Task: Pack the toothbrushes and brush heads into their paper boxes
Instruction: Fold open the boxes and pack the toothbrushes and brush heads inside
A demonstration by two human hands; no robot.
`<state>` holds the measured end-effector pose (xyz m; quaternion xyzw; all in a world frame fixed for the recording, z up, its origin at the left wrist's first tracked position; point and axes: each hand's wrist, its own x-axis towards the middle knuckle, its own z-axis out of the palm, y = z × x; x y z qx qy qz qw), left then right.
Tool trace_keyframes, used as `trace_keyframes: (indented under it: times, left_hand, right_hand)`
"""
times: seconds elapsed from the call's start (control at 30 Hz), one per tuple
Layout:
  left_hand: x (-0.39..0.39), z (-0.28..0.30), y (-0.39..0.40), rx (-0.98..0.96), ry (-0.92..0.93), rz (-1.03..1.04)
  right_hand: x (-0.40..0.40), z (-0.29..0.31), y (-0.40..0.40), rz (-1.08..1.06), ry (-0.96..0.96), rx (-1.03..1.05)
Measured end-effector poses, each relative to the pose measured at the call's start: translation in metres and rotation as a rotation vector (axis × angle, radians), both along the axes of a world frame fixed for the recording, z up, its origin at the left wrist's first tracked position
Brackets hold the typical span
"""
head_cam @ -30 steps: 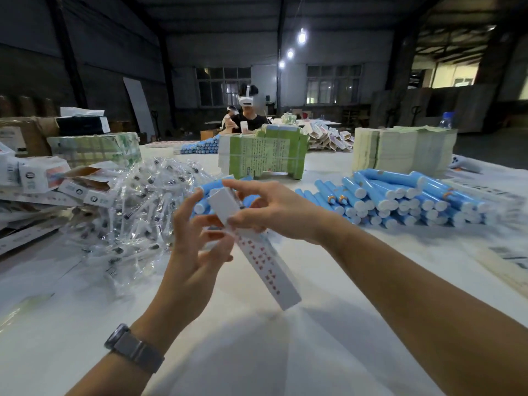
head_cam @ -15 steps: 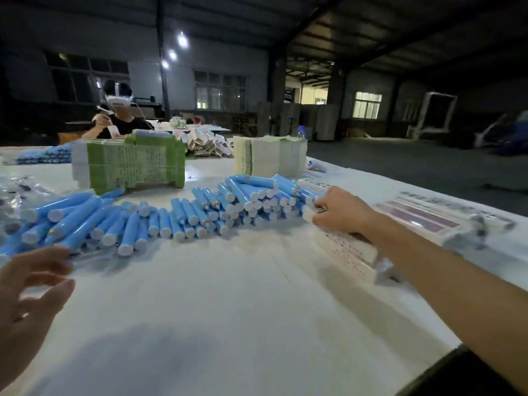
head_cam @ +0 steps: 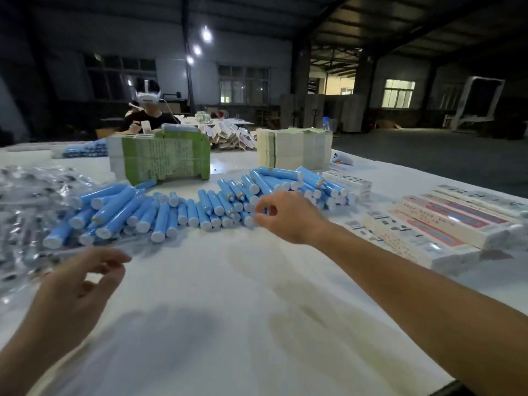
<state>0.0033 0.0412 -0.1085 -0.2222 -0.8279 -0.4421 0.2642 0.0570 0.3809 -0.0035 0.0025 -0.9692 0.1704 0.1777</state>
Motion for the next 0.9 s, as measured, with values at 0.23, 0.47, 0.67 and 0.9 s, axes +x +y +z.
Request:
trace_keyframes:
  times: [0.23,0.47,0.67,0.9]
  left_hand:
    - [0.023,0.032,0.004,0.098,-0.063,0.044]
    - [0.011,0.059,-0.054,0.480,-0.384,0.226]
    - [-0.004,0.066,-0.156,0.079,-0.221,0.774]
    - [0.010,0.045,-0.298,-0.289,-0.369,1.489]
  right_hand:
    - [-0.028,0.004,-0.217,0.550,0.294,-0.499]
    - [-0.031,-0.020,-0.280,0.720,0.260,-0.893]
    - [-0.025,-0.027,-0.279,0.878,-0.005,-0.894]
    - [-0.010,-0.025,-0.289,0.999,-0.027,-0.884]
